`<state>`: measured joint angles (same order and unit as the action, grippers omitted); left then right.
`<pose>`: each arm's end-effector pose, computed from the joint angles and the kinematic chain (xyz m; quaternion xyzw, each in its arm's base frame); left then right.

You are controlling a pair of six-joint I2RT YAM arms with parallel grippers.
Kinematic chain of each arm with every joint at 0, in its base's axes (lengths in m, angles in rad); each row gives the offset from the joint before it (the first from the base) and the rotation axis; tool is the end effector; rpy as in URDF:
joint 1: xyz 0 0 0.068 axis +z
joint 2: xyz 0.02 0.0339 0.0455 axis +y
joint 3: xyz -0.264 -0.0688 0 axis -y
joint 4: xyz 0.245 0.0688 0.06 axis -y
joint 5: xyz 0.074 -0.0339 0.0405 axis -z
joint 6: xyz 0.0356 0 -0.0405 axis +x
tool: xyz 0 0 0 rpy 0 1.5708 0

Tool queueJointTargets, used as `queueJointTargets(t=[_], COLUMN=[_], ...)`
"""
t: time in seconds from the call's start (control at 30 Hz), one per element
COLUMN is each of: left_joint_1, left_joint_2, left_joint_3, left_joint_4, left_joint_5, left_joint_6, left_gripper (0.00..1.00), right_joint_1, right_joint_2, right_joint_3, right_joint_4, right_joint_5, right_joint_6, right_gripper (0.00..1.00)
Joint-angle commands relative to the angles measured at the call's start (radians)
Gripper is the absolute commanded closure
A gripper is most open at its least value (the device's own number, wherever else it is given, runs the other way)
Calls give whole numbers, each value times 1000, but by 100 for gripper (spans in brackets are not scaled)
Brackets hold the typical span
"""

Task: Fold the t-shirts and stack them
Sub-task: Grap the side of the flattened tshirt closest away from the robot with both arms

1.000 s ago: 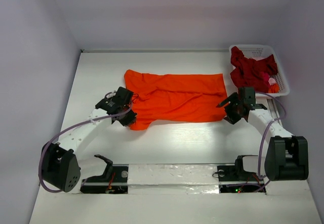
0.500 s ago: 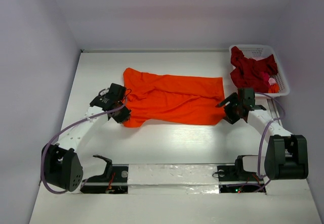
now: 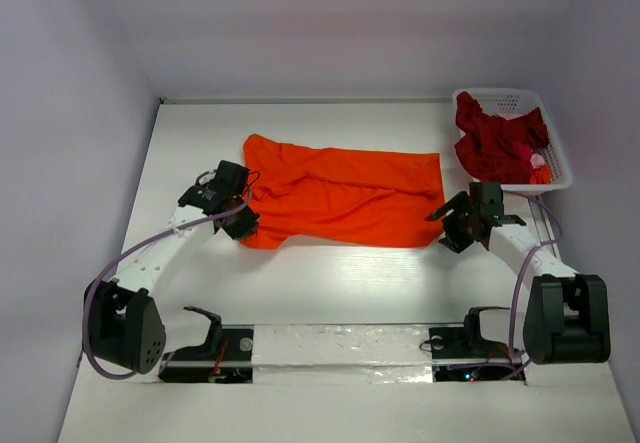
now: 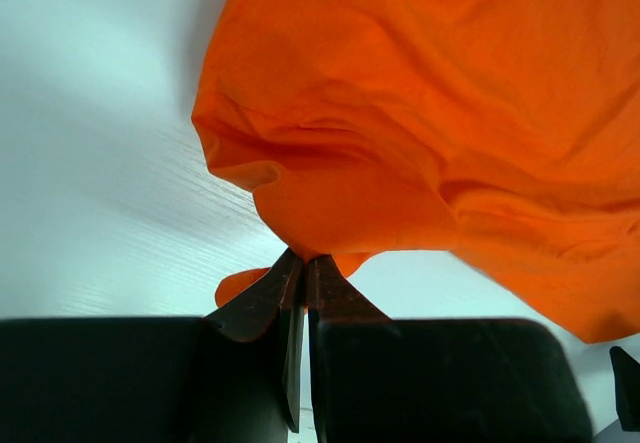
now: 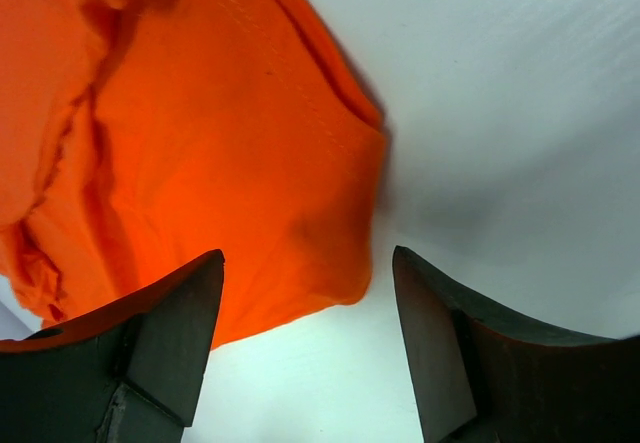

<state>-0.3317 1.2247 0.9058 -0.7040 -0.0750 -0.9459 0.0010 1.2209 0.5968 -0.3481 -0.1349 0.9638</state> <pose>0.2268 -0.0753 0.2485 -0.3005 0.9140 -0.1322 0.2386 0.2249 0.0050 0.1767 0.4238 0.8542 0.1935 0.2307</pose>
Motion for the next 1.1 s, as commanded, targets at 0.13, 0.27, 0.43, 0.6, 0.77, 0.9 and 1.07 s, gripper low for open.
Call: queueJointTargets(t=[0.13,0.27,0.43,0.6,0.77,0.9,1.07], left_joint_1=[14,14,14,14,14,14,23], left_joint_2=[2,5,6,12,13,9,9], left_joint_3=[50,62,79,104,117,114,107], left_joint_4=[-15,-18,-23,-37,-45,-45,-42], left_joint_5=[0,7,14,11,12,12,15], left_joint_6=[19,19,15,21,22,24,22], left_gripper=[100,100,100,100,100,100,100], right_joint_1=[-4,-4,-4,-4,-4,-4,-4], right_joint_2=[34,37,58,106,130,128,98], right_joint_3=[-5,-11,9,24,21,31,37], right_joint_4=[41,43,35,24,46,46,18], right_joint_5=[-6,-25,-38,-74,-81,-77,-68], right_joint_6=[-25,-16,-11,16,36,36,30], right_gripper=[35,36,37,37,40,52,64])
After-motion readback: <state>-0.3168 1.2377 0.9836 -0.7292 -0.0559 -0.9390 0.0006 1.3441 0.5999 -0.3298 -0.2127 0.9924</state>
